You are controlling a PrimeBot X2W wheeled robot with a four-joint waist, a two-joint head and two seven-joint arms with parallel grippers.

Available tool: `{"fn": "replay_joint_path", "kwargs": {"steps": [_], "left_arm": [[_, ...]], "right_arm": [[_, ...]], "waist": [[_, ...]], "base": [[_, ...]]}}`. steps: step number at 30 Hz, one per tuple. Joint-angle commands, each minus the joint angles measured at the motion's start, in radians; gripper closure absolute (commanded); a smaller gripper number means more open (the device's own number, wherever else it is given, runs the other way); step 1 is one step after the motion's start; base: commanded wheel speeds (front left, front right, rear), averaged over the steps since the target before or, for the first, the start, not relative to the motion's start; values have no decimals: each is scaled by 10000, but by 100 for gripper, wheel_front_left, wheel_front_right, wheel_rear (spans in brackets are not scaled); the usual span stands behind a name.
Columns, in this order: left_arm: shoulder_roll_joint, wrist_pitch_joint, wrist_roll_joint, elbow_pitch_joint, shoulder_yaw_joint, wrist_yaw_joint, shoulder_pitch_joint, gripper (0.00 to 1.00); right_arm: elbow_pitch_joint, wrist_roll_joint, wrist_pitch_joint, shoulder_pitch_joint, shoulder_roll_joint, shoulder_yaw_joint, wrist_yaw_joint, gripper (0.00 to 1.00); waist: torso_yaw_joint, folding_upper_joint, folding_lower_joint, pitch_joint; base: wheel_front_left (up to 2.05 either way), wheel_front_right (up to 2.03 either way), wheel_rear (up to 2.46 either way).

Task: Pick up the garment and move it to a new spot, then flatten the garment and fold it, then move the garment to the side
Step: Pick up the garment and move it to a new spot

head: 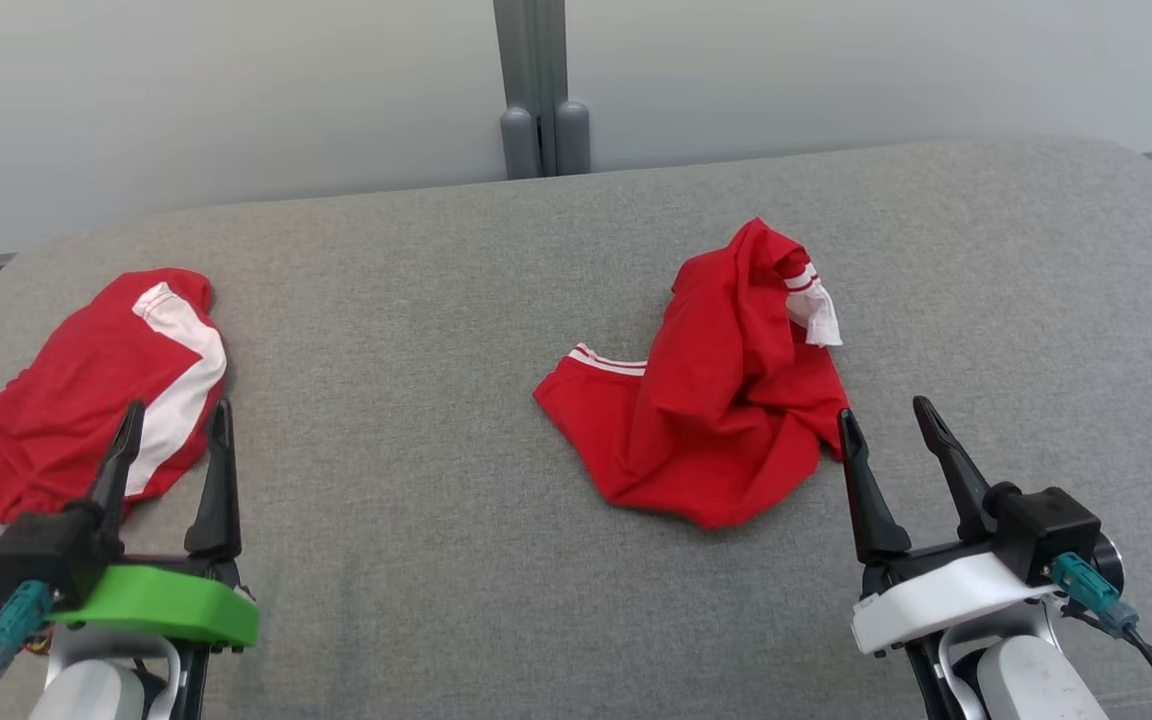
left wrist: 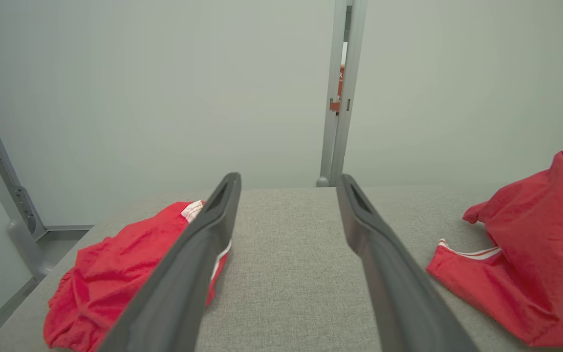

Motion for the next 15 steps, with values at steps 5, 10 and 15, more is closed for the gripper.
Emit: {"fn": "replay_joint_path", "kwargs": {"steps": [5,10,15], "left_arm": [[-247,-4,347,-516,618,-21,978,0],[-556,-4,454,-760,1120,-232,1551,0],[-904,-5,689,-791,1430,-402,1803,0]], "right_arm": [[-49,-133,-29,176,-22,-33,-14,0],[-82,-187,-28,266,-22,-108,-14,0],[-42,-189,-28,352,-22,-97,-14,0]], "waist": [[188,0,1,-209],[158,0,1,-223],[171,0,1,-243]], "base": [[0,0,0],[0,0,0],[0,0,0]]}}
